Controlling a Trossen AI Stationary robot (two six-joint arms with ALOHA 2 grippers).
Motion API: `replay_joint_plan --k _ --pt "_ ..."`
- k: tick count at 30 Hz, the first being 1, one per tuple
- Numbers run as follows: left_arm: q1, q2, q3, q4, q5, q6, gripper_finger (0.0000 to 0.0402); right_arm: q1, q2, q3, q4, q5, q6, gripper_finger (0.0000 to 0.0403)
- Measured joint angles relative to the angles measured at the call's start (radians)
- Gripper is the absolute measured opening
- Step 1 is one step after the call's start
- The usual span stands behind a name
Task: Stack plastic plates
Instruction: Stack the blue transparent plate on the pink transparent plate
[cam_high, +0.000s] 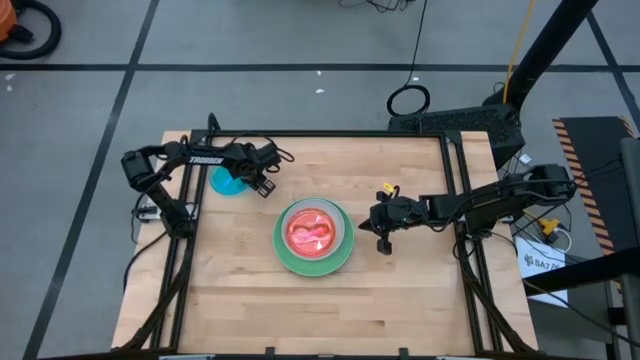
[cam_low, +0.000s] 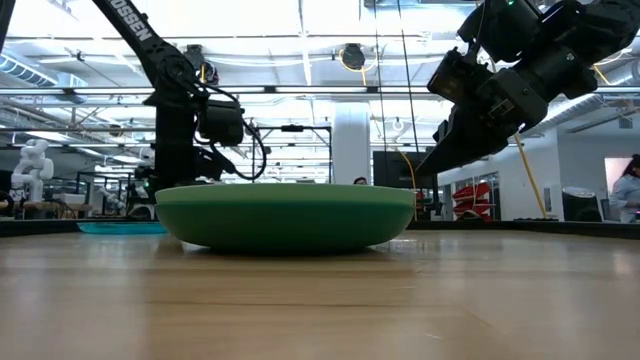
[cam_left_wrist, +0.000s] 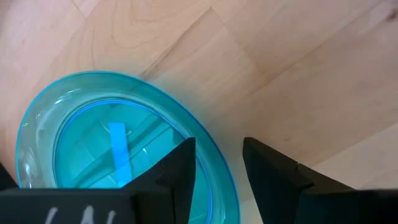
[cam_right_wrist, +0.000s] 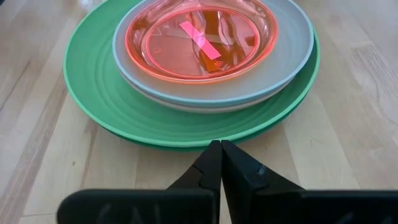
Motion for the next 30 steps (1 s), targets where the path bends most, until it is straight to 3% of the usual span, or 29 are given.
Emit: replay_joint_plan --k 5,18,30 --pt "0.0 0.001 0.0 0.0 -0.001 0.001 0.0136 0.0 0.0 0.0 0.0 0.0 0.0 0.0006" --pt "-0.02 0.002 -0.002 0.008 -0.008 -0.059 0.0041 0.0 0.0 0.0 0.0 0.0 -0.003 0.0006" --pt "-0.096 0.0 -0.003 -0.009 -0.039 -0.121 0.0035 0.0 0.0 0.0 0.001 0.0 -0.033 0.0006"
